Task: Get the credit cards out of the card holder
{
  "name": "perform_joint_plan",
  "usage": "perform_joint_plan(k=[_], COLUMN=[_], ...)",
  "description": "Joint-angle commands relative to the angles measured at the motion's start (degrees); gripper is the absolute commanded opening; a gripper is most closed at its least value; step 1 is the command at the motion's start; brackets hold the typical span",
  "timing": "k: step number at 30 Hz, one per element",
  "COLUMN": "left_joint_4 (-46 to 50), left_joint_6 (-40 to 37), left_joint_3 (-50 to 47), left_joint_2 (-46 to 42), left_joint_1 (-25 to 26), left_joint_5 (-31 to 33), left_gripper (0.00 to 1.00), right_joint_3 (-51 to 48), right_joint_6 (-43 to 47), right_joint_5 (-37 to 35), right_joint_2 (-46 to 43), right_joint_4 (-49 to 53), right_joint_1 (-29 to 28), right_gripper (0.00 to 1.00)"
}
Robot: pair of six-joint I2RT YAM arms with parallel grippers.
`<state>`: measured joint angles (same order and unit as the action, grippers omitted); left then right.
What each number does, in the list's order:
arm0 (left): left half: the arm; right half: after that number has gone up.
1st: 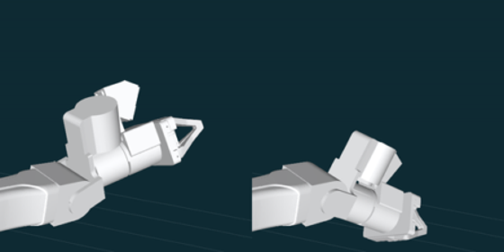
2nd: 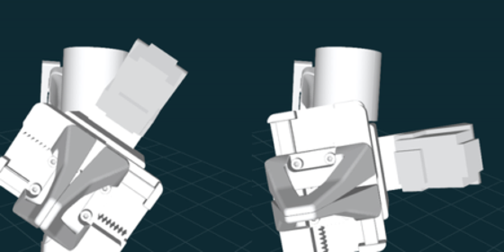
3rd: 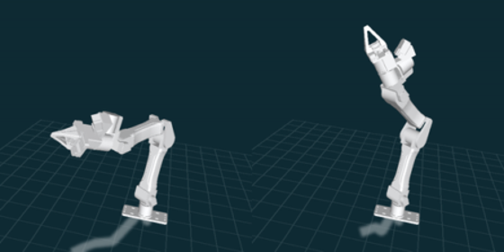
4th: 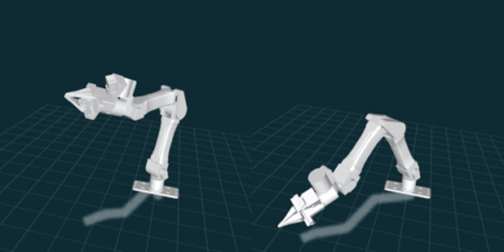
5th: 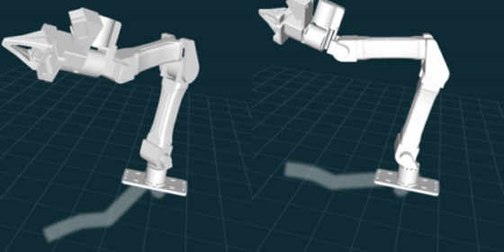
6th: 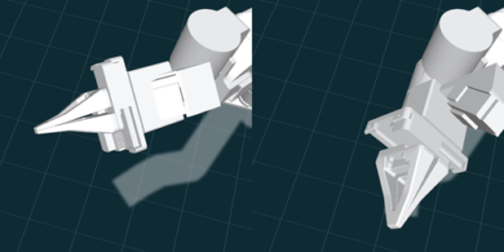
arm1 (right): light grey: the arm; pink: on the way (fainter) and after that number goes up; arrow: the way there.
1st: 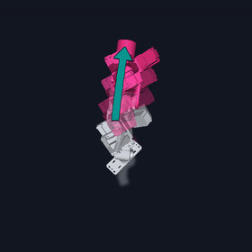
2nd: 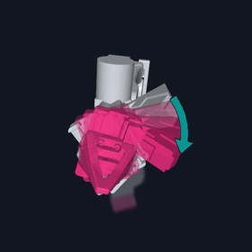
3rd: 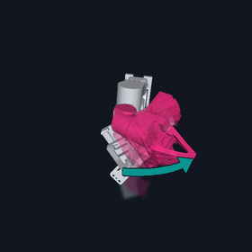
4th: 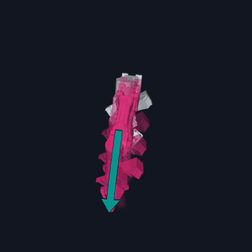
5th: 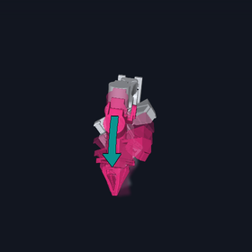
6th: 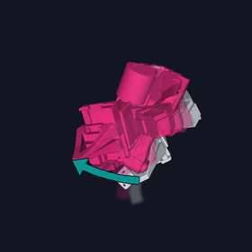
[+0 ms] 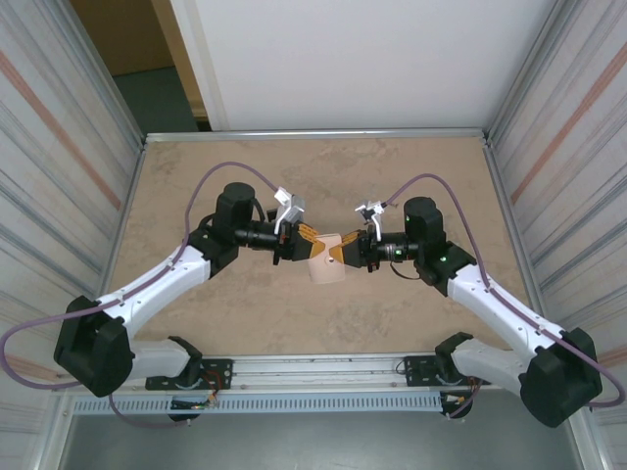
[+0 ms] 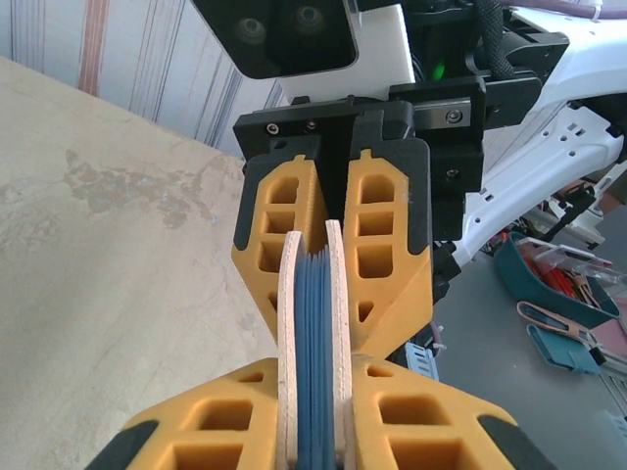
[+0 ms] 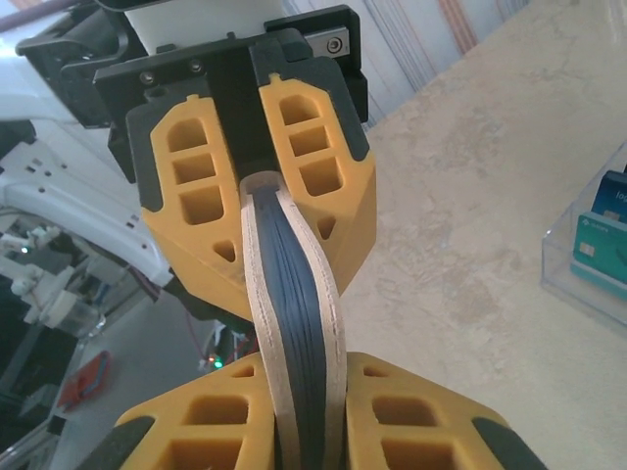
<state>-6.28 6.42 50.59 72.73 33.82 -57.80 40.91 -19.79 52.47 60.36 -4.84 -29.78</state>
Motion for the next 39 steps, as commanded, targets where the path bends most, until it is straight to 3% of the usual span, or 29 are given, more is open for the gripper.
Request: perform_joint_plan(k=[1, 3, 6, 12, 17, 28, 39], left_joint_4=[-1.6, -1.4, -0.7, -2.2, -9.4, -9.5, -10.0], left_joint_6=[0.1, 0.3, 0.7, 4.2, 9.5, 10.4, 9.6], left_joint_3=[0.7, 0.0, -1.2, -4.7, -8.5, -4.4, -3.4], left_joint_2=[-2.4, -3.1, -4.0, -5.0, -3.8, 4.3, 5.5], left_joint_1=[-0.1, -0.3, -1.0, -2.2, -2.2, 0.9, 2.0], left_joint_5=[1.8, 3.0, 4.5, 4.9, 3.5, 0.5, 0.3], left_gripper=[0.33, 0.50, 0.60, 0.63, 0.72, 0.73, 0.49], right_joint_3=[0.8, 0.5, 0.1, 0.4, 2.3, 1.5, 1.2], right_joint_6=[0.2, 0.0, -0.7, -3.4, -4.0, -6.4, -6.3], right_joint_5=[-1.8, -3.0, -3.6, -2.6, -0.1, 0.3, 0.4], right_joint_2=[-2.2, -3.0, -3.3, -3.3, -2.3, -0.9, -0.8], right_joint_4=[-1.1, -1.0, -1.5, -3.5, -2.2, -5.9, -5.6], right_joint_1=[-0.1, 0.5, 1.8, 4.8, 6.2, 5.9, 5.6], right_gripper=[0.10, 0.08, 0.07, 0.07, 0.07, 0.09, 0.12])
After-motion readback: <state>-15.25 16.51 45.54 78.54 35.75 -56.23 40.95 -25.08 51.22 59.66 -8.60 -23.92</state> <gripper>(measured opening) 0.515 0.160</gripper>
